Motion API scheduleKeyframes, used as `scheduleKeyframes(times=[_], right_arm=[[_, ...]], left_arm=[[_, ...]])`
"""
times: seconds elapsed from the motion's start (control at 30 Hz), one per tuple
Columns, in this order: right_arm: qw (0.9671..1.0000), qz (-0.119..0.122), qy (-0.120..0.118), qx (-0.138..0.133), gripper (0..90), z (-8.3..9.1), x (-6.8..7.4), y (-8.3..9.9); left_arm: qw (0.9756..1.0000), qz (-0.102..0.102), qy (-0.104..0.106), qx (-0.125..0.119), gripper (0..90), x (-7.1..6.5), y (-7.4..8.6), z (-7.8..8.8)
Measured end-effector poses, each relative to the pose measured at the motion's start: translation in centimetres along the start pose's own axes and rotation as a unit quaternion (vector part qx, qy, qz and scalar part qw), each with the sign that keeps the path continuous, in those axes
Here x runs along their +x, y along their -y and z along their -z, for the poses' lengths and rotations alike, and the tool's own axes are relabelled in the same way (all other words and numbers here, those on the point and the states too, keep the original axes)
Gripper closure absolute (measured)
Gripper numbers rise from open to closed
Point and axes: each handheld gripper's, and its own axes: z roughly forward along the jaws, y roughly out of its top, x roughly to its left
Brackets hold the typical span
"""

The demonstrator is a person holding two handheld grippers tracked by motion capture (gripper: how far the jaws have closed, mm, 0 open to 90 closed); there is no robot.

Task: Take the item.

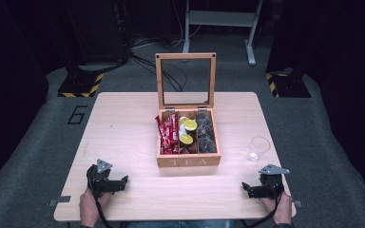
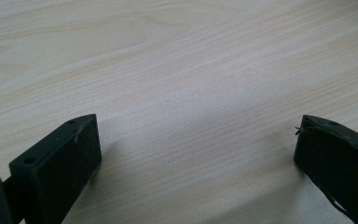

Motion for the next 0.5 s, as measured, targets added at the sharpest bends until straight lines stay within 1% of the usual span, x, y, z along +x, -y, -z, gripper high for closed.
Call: scheduleKeyframes(times=[0.47,0.5], right_arm=[[1.0000,-0.002,0.000,0.003,0.0,-0.01,0.00,-0.08],[1.0000,-0.001,-0.001,0.004,0.0,-0.02,-0.01,-0.12]], left_arm=[[1.0000,0.000,0.001,0.002,0.4,0.03,-0.04,-0.02],[1.0000,0.005,0.001,-0.002,0.4,-0.04,-0.02,-0.08]])
